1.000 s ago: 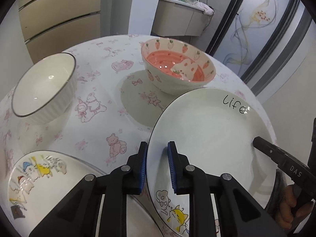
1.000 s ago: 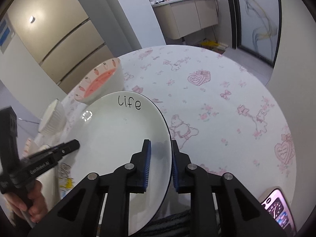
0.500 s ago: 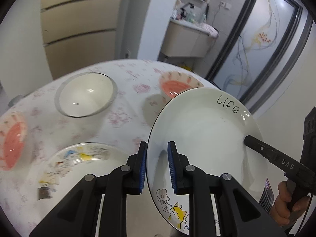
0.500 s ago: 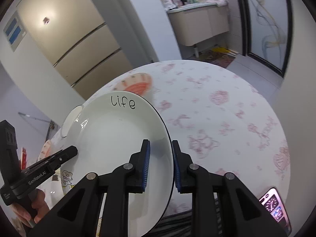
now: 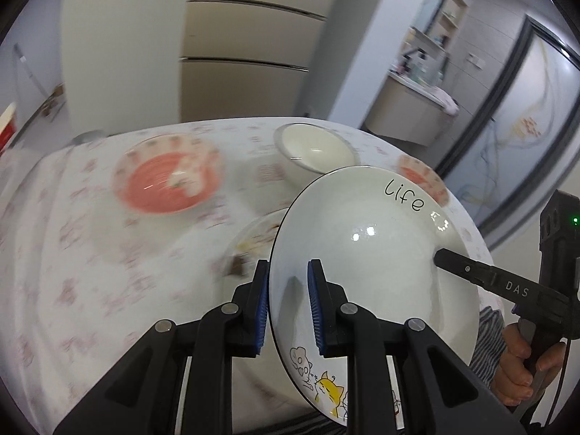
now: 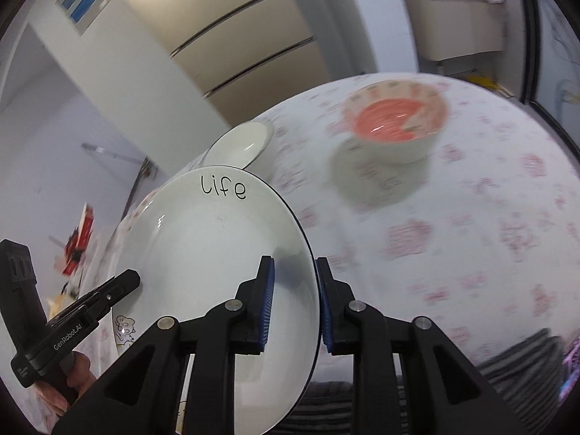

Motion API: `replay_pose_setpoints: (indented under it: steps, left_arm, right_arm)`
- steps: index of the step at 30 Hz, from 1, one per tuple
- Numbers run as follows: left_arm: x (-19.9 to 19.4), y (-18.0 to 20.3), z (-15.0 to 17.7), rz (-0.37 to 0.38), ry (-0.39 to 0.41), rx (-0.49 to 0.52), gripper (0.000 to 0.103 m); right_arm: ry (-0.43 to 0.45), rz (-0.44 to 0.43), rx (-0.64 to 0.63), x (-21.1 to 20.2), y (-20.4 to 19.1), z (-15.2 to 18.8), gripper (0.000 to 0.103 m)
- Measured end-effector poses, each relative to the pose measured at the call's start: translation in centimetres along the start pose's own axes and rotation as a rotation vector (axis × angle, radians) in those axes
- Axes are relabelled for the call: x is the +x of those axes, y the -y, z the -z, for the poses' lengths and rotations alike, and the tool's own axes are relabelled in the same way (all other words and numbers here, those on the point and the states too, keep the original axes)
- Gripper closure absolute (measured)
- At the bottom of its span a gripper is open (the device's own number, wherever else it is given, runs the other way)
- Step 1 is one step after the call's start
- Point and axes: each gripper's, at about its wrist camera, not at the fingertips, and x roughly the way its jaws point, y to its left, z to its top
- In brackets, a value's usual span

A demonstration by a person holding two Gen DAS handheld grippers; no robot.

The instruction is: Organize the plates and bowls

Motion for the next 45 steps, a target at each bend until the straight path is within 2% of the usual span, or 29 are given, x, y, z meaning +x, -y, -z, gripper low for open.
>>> replay_pose_setpoints:
  steps: [4,10,15,28,35,39,45]
  left_arm:
    - [-0.8,-2.1,1.0,-0.05,0.012,0.003,0.082]
    - [-1.3,-5.6,2.0,-0.075,0.025,-0.058,0.082]
    - [-0.8,-7.0,2.6,-0.049,0.015,-0.082,0.082]
    - [-0.4,-6.6,2.9,-0.069,0.041,-0.055,0.082]
    - [-0.2,-5.7,3.0,-0.123,0.059,-0.019,0.082]
    - [-0.2,-6.3,2.8,-0.091,0.053,-0.056,0.082]
    - [-0.8,-5.6,2.8,-0.082,0.081,-0.038,0.084]
  right_arm:
    - [-0.036,-0.021,-0.059,1.8,-3.0,0.5,0.079]
    - [-0.111,-0.067,-0.089,4.5,-5.5,0.7,0.079]
    - [-0.113,-0.025,-0.133,5.9,-7.1,1.4,0.077]
    - [-0.137,0.018,-0.162,7.5,-6.8,2.3,0.075]
    - [-0.095,0.095,-0.245,7.4,-7.6,2.8,0.075]
    - [-0.069,0.13,-0.291,7.0,-8.2,3.0,0.075]
    - [-0.096,0.143,-0.283,7.8,-7.7,3.1,0.074]
